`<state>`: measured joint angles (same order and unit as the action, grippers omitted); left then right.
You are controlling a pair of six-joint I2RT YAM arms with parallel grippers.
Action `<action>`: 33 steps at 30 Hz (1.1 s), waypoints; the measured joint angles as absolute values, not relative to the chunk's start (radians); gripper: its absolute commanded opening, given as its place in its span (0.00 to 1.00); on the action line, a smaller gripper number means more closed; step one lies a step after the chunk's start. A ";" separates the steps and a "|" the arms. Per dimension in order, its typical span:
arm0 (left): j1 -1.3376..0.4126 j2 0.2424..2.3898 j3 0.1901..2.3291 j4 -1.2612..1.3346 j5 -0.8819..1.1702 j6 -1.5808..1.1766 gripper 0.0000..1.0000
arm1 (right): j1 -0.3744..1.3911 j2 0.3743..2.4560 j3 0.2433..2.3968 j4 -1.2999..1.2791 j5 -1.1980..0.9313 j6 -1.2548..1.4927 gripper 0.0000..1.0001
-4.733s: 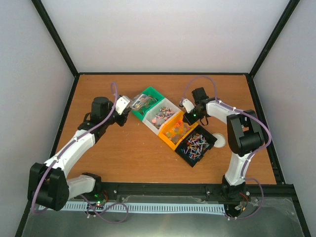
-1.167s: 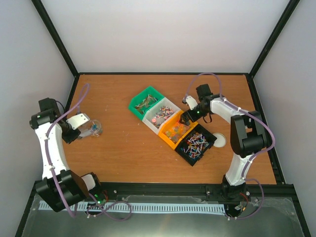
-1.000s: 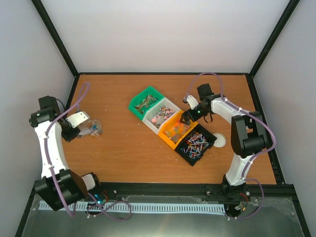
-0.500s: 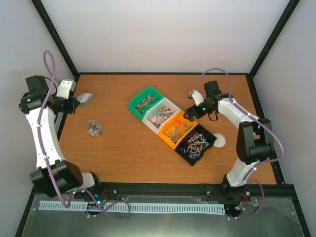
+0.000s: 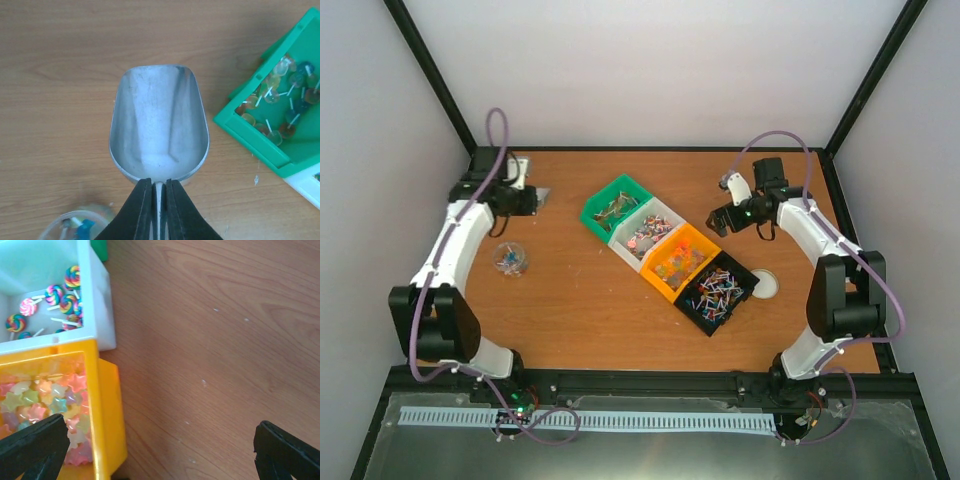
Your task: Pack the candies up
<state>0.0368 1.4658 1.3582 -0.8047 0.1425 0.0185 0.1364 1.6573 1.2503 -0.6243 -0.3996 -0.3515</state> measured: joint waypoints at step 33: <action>-0.159 1.899 1.283 -0.547 -0.153 -0.294 0.42 | -0.151 1.655 1.259 -0.868 -0.333 -0.512 0.98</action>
